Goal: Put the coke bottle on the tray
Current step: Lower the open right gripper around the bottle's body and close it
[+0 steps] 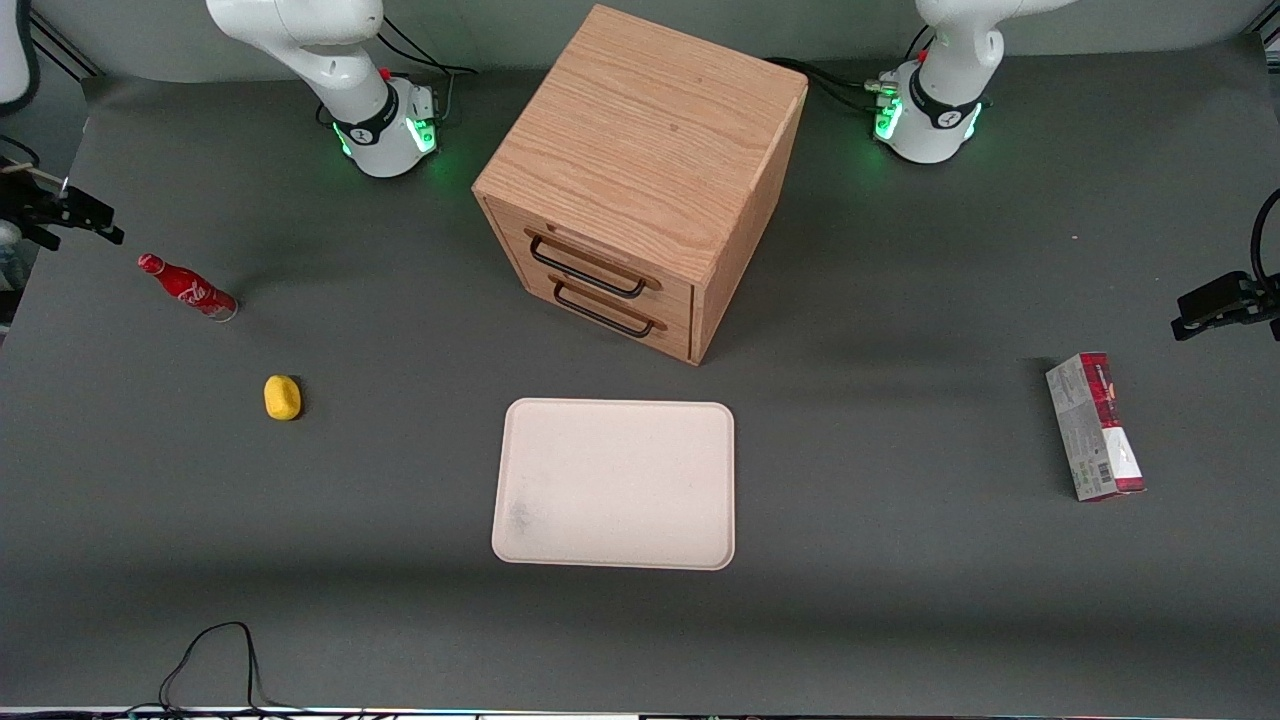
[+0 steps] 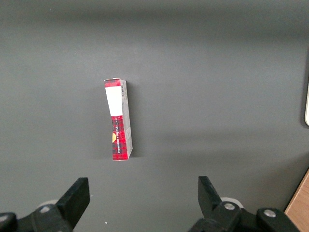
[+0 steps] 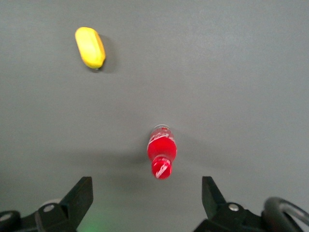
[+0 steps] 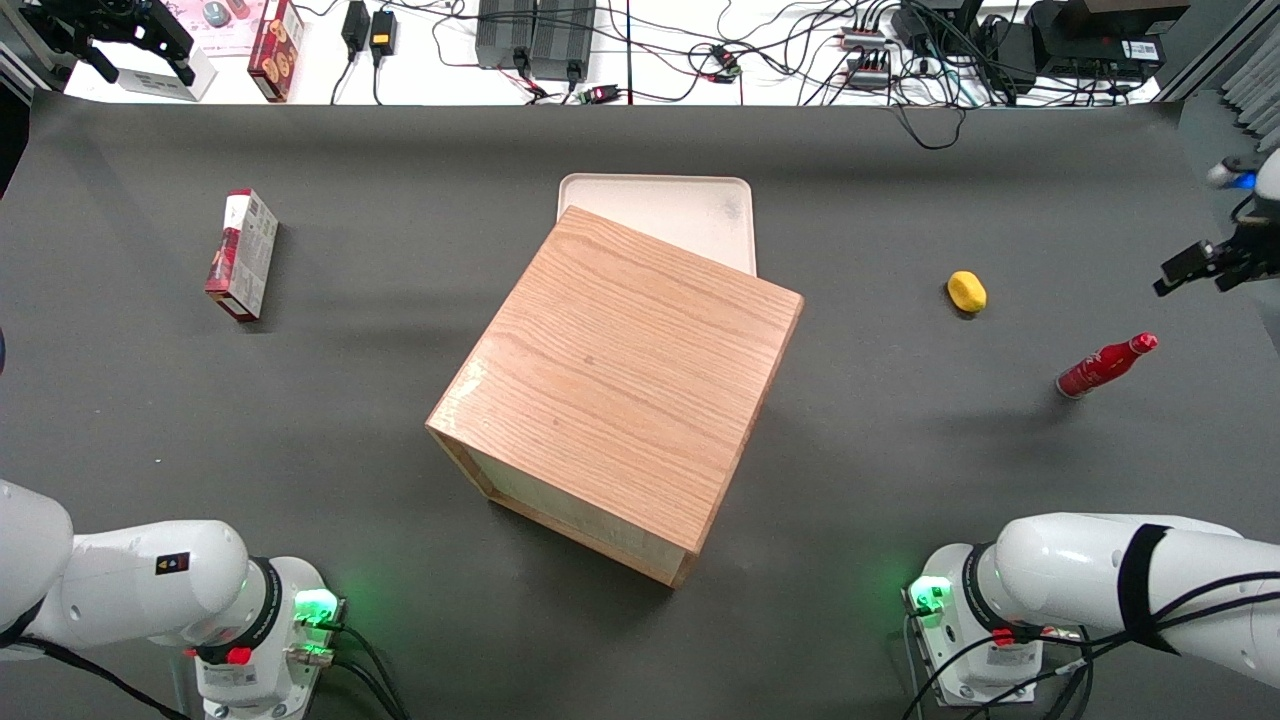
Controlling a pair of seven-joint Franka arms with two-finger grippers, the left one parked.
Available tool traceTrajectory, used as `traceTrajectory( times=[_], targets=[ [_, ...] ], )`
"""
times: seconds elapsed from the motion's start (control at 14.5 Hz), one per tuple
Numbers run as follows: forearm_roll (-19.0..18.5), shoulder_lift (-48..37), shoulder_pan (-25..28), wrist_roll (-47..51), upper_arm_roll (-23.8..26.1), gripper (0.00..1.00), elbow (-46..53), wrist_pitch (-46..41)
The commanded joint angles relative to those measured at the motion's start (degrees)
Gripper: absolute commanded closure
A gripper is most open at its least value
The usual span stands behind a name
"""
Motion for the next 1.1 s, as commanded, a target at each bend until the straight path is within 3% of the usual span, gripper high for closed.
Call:
traceTrajectory(
  times=[0.0, 0.34, 1.03],
  targets=[
    [-0.9, 3.19, 0.73, -1.29, -2.0, 0.0, -3.47, 7.0],
    [-0.81, 5.84, 0.73, -2.78, -5.07, 0.0, -9.01, 15.53],
    [-0.72, 9.79, 1.17, -4.02, -6.13, 0.02, -8.93, 16.86]
  ],
)
